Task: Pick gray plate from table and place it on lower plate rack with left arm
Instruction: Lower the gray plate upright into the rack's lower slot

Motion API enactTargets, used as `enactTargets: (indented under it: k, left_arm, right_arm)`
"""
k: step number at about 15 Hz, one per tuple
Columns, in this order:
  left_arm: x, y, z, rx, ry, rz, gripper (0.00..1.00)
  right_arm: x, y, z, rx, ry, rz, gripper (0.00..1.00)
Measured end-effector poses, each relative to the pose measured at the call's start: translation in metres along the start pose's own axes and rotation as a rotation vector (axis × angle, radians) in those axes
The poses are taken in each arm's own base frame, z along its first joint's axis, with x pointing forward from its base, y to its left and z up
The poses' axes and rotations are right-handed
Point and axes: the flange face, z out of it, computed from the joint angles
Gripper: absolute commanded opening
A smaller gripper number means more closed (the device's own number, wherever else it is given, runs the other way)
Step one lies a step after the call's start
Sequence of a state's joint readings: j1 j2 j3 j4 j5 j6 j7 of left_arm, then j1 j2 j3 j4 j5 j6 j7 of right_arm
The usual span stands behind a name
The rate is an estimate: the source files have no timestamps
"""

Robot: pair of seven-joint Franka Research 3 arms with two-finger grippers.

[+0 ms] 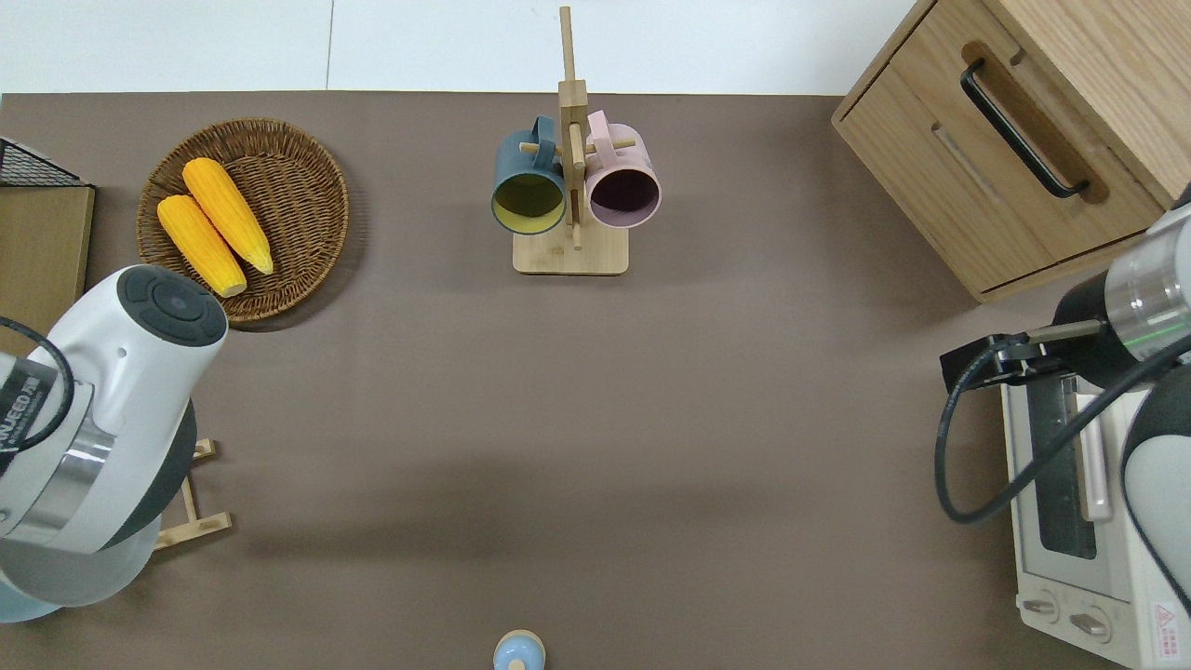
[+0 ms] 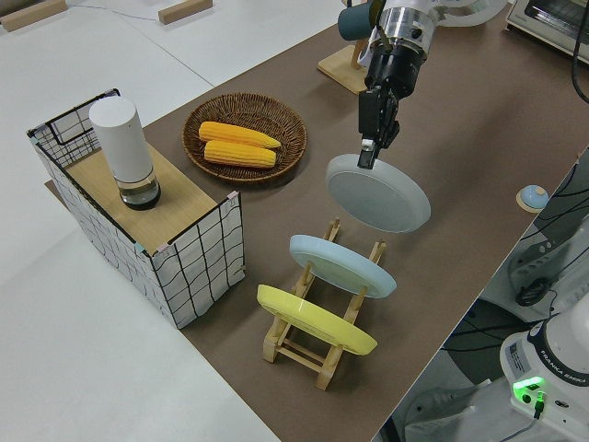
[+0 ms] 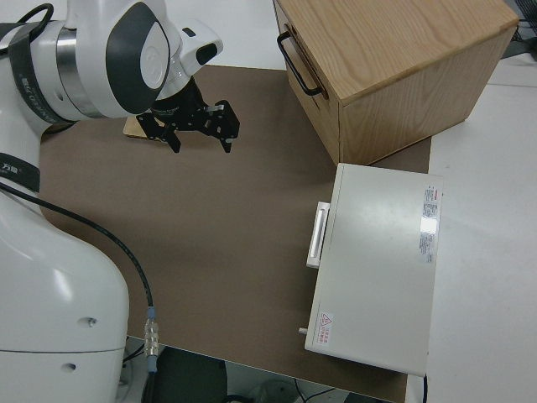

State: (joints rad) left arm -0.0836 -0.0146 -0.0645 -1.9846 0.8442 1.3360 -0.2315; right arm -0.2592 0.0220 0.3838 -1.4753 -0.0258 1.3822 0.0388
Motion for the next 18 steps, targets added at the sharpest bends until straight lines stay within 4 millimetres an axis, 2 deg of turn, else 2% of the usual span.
enactTargets:
  k: [5, 11, 14, 15, 16, 17, 18]
  left_arm:
    - [0.005, 0.016, 0.015, 0.019, -0.025, -0.018, 0.0]
    - [0.027, 0.051, 0.036, 0.01, -0.028, -0.006, 0.0]
    - [0.033, 0.052, 0.046, -0.037, -0.036, -0.007, 0.0]
    - [0.033, 0.051, 0.048, -0.046, -0.038, -0.01, 0.09]
    - [0.034, 0.05, 0.049, -0.054, -0.037, -0.011, 0.23]
    - [0.034, 0.051, 0.049, -0.063, -0.036, -0.011, 0.46]
    - [0.035, 0.051, 0.05, -0.07, -0.038, -0.012, 0.62]
  right_arm:
    - [0.0, 0.0, 0.0, 0.0, 0.0, 0.0, 0.983]
    - [0.0, 0.0, 0.0, 0.0, 0.0, 0.0, 0.983]
    - [0.0, 0.0, 0.0, 0.0, 0.0, 0.0, 0.983]
    - [0.0, 0.0, 0.0, 0.0, 0.0, 0.0, 0.983]
    - [0.0, 0.0, 0.0, 0.0, 0.0, 0.0, 0.983]
    - [0.0, 0.0, 0.0, 0.0, 0.0, 0.0, 0.983]
    - [0.0, 0.0, 0.0, 0.0, 0.0, 0.0, 0.983]
